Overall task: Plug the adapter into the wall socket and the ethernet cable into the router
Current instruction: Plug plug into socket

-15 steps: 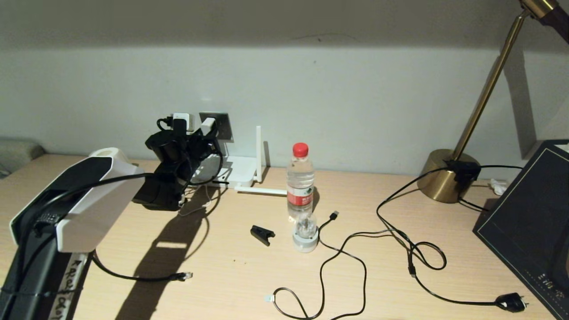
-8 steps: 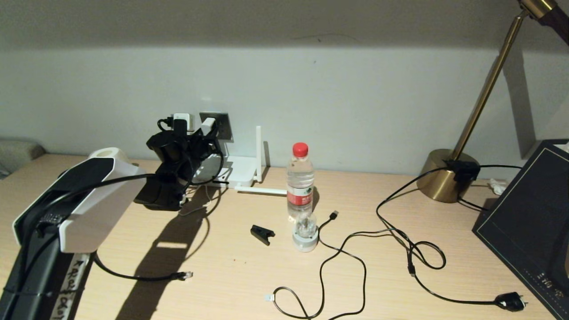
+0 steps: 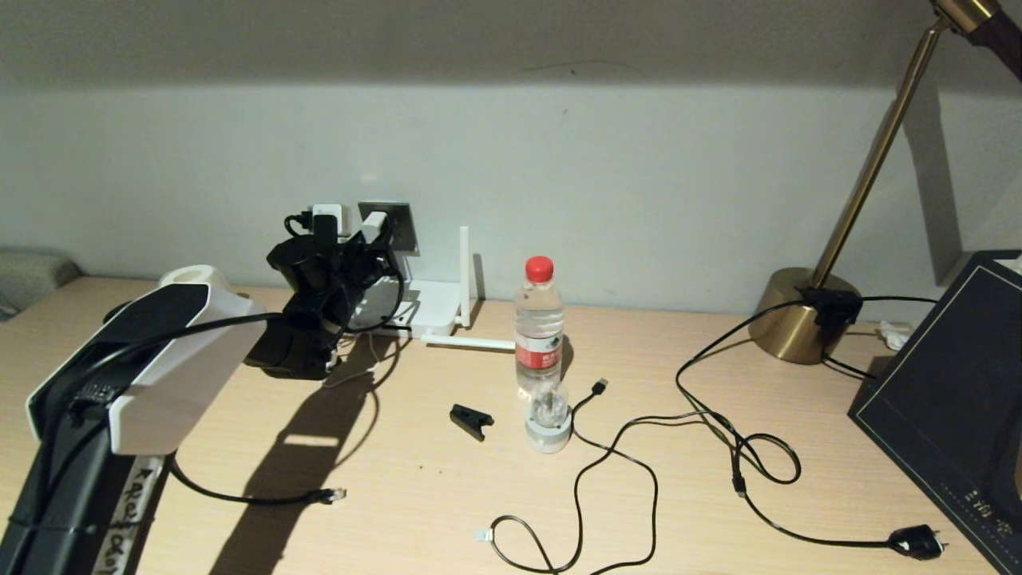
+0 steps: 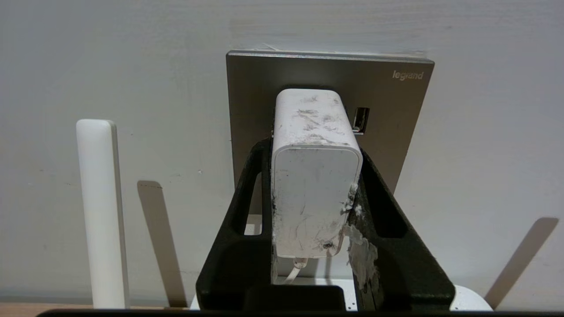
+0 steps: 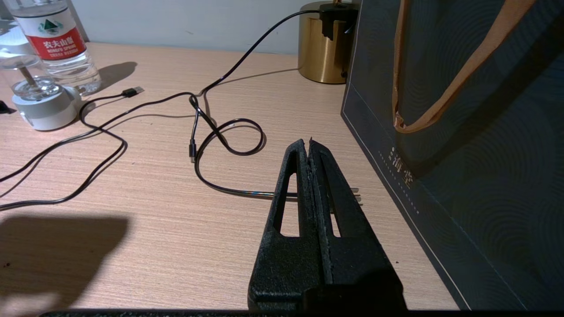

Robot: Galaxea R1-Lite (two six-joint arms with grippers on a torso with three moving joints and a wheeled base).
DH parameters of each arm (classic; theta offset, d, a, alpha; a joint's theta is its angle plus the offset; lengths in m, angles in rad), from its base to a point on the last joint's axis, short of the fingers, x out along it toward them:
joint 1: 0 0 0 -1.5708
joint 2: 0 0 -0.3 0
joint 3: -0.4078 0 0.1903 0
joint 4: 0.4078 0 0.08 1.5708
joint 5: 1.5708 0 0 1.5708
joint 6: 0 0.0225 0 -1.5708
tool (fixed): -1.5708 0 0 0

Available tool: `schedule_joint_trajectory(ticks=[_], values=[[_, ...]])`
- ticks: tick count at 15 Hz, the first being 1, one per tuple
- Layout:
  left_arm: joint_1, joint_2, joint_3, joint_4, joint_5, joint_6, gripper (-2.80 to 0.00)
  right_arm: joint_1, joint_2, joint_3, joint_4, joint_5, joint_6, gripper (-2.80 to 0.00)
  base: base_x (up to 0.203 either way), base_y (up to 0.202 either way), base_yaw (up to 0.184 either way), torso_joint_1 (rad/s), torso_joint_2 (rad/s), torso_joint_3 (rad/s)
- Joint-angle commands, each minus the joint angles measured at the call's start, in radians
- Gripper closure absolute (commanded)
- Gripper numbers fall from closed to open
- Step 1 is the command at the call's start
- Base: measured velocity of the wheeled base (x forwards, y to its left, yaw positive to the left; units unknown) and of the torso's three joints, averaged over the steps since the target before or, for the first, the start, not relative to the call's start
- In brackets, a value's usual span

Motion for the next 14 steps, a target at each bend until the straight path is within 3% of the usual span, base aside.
schedule_joint_trajectory(ticks=[1, 4, 7, 14], values=[[-0.007, 0.004, 0.000, -0.004, 0.004, -0.011, 0.00, 0.000, 0.000, 0.035, -0.001, 0.001, 0.000, 0.00, 0.000, 0.000, 0.000, 0.000, 0.00, 0.000], [-0.016, 0.007, -0.001, 0.001, 0.023, -0.013, 0.00, 0.000, 0.001, 0.035, -0.001, 0.001, 0.000, 0.00, 0.000, 0.000, 0.000, 0.000, 0.00, 0.000], [-0.034, 0.007, -0.015, 0.021, 0.062, -0.064, 0.00, 0.000, 0.001, 0.035, -0.001, 0.001, 0.000, 0.00, 0.000, 0.000, 0.000, 0.000, 0.00, 0.000], [-0.035, 0.024, -0.040, 0.021, 0.065, -0.065, 0.00, 0.000, 0.001, 0.035, -0.001, 0.001, 0.000, 0.00, 0.000, 0.000, 0.000, 0.000, 0.00, 0.000]])
